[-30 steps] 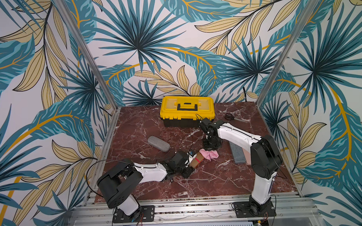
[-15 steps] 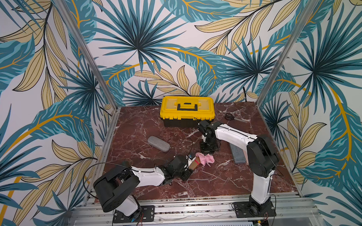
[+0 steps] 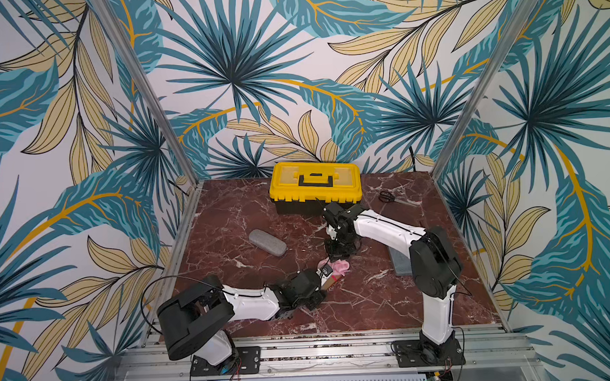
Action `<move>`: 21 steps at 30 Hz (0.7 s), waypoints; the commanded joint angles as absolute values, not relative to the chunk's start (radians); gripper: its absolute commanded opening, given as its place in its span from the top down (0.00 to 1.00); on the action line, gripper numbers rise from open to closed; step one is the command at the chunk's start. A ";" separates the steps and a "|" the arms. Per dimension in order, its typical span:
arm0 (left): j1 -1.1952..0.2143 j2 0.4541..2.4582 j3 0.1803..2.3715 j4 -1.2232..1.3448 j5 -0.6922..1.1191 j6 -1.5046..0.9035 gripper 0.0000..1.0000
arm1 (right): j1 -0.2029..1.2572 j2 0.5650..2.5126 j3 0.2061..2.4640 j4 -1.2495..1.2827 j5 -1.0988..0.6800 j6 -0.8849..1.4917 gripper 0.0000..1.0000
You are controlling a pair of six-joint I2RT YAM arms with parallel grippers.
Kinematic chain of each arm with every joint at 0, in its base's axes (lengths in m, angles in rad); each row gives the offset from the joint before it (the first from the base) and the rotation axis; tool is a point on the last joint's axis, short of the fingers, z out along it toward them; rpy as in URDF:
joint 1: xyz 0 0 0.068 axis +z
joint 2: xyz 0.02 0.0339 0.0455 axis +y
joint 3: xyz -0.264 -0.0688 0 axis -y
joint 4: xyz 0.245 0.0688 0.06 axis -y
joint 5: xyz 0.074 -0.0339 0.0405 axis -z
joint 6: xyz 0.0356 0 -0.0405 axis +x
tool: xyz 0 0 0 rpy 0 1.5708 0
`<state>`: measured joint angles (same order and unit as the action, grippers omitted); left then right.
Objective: Wipe the eyeglass case
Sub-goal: Wipe the dirt from the eyeglass case.
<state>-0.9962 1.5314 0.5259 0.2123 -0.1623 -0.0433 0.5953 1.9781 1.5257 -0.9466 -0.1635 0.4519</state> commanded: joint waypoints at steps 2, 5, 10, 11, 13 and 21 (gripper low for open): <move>-1.007 1.501 0.508 0.255 -0.206 -0.032 0.65 | 0.555 2.060 1.593 -1.104 0.137 0.385 1.00; -1.018 1.509 0.517 0.247 -0.209 -0.020 0.65 | 0.581 2.109 1.702 -1.108 0.023 0.353 1.00; -1.026 1.518 0.528 0.239 -0.221 -0.017 0.66 | 0.676 2.231 1.826 -1.090 -0.132 0.316 1.00; -1.025 1.518 0.529 0.239 -0.225 -0.022 0.66 | 0.692 2.245 1.828 -1.074 -0.185 0.321 1.00; -1.026 1.519 0.532 0.237 -0.236 -0.031 0.66 | 0.727 2.256 1.812 -1.040 -0.296 0.336 1.00; -1.025 1.547 0.547 0.170 -0.332 -0.096 0.69 | 0.727 2.107 1.532 -0.909 -0.448 0.381 1.00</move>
<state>-1.0412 1.5318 0.5262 0.1894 -0.2287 -0.0570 0.7513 2.1464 1.6211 -0.8558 -0.3595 0.3630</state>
